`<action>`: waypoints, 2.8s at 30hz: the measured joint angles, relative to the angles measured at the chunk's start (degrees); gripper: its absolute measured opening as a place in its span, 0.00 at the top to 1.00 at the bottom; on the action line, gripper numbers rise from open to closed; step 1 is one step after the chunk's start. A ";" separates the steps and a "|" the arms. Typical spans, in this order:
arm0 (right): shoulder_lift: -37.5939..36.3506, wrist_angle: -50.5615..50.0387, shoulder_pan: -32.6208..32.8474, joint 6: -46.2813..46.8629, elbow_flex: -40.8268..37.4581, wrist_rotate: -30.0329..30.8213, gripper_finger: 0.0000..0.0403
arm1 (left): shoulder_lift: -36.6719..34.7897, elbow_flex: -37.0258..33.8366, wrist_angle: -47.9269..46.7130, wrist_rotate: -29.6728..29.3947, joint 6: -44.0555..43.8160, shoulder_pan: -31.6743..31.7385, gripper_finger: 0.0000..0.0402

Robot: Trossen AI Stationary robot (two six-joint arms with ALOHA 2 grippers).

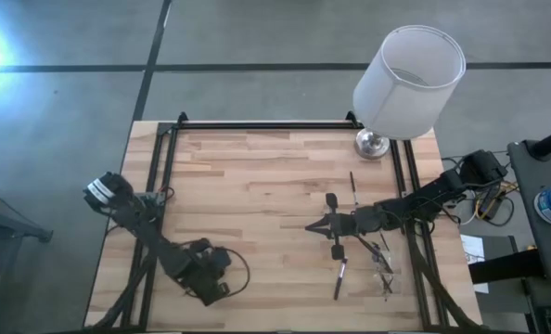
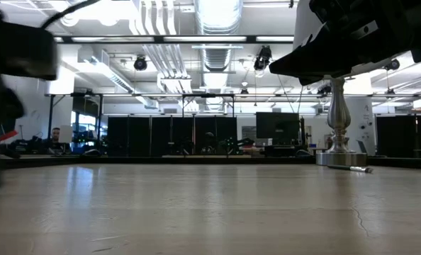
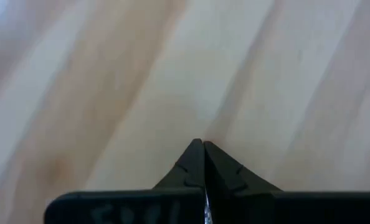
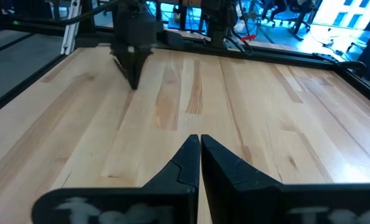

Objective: Put items in baskets/containers
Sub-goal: Put the eyeshadow brush into the transparent organizer

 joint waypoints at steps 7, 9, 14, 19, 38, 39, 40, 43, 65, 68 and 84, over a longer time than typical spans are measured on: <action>0.00 0.00 0.00 -0.03 0.00 0.02 0.98 | 0.02 -4.30 16.64 0.79 17.43 8.97 1.00; -0.02 -0.02 0.00 -0.20 0.00 0.02 0.98 | 0.02 -5.39 21.16 1.52 22.81 12.59 1.00; -0.04 -0.84 0.02 -0.42 0.00 0.04 0.98 | 0.07 -6.49 29.44 4.88 34.35 20.90 1.00; -0.04 -1.44 0.02 -0.20 -0.04 0.06 0.98 | 0.05 -6.49 32.77 6.71 41.04 26.92 1.00; 8.20 13.44 3.72 3.86 -0.52 1.57 0.98 | -5.05 -3.10 49.29 6.65 56.19 28.53 1.00; 10.40 16.79 3.74 4.69 -0.52 1.56 0.98 | -5.21 -3.15 50.67 6.67 56.76 28.50 1.00; 12.71 19.96 3.71 5.51 -0.52 1.61 0.98 | -5.52 -3.15 51.69 6.70 57.35 28.50 1.00; 19.16 25.51 3.63 7.23 0.37 1.77 0.98 | -6.09 -3.15 49.62 7.14 58.00 28.42 1.00; 12.68 10.22 3.90 8.19 2.43 4.79 0.98 | 11.31 6.63 35.15 14.85 52.43 26.62 0.80; 12.74 10.03 4.18 8.20 2.34 4.79 0.98 | 13.96 9.31 31.80 14.12 53.12 26.65 0.79; 12.76 9.01 4.67 8.61 2.36 4.72 0.98 | 15.39 11.73 27.87 8.44 55.18 27.14 0.81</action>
